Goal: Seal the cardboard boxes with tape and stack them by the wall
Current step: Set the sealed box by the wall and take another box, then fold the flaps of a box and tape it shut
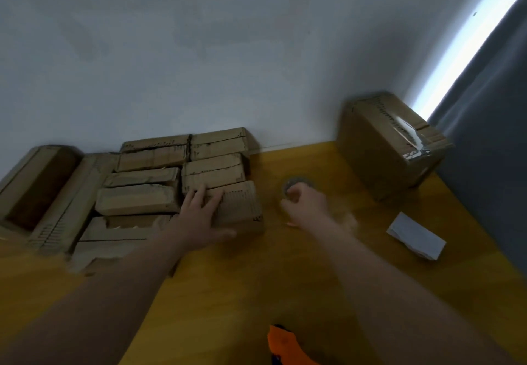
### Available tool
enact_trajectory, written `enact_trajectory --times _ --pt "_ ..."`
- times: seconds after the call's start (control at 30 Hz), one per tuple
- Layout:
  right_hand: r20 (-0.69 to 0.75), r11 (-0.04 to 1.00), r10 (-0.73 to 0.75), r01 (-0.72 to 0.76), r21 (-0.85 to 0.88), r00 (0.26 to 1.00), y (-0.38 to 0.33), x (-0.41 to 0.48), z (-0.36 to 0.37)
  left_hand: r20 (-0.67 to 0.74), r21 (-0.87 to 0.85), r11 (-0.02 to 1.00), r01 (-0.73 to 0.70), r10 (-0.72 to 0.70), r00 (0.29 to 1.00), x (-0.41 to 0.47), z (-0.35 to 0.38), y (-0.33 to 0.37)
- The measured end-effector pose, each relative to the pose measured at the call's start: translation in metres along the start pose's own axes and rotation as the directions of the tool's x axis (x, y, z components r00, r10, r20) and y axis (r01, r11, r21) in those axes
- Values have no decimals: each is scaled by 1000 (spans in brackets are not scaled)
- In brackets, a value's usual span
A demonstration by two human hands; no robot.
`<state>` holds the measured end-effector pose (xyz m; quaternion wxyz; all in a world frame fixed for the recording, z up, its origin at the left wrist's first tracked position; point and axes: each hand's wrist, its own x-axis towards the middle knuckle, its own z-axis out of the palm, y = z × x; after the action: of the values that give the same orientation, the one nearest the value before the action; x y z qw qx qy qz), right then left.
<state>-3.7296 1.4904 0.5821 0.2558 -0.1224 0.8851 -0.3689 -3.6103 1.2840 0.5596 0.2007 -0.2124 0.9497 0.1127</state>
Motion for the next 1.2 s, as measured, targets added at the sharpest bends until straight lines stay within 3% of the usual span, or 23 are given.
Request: enact_trajectory --times 0.07,0.17,0.37,0.47,0.57,0.7,0.87,1.0,1.2 --pt "108 997 -20 28 -75 994 -5 -13 23 -54 82 996 -21 25 998 -10 8 -1" --pt "157 997 -30 41 -67 987 -5 -34 43 -136 145 988 -61 81 987 -25 14 2" --pt "58 998 3 0 -62 998 10 -84 53 -83 83 990 -116 123 989 -69 27 -1" --pt "13 980 84 -81 -183 996 23 -114 59 -65 90 983 -159 165 984 -98 41 -11" --pt "21 932 200 -184 -312 980 34 -142 68 -53 124 971 -206 214 975 -126 57 -24" --pt "8 831 229 -191 -522 973 40 -176 81 -18 158 954 -256 262 965 -155 70 -36" --pt "-19 638 286 -205 -743 958 50 -213 97 -33 182 935 -304 315 949 -179 82 -47" --pt "-28 703 322 -259 -662 946 66 -233 119 -33 158 920 -359 368 929 -192 89 -57" --pt "-171 847 119 -190 -496 978 72 -251 127 9 107 892 -440 441 897 -205 89 -71"
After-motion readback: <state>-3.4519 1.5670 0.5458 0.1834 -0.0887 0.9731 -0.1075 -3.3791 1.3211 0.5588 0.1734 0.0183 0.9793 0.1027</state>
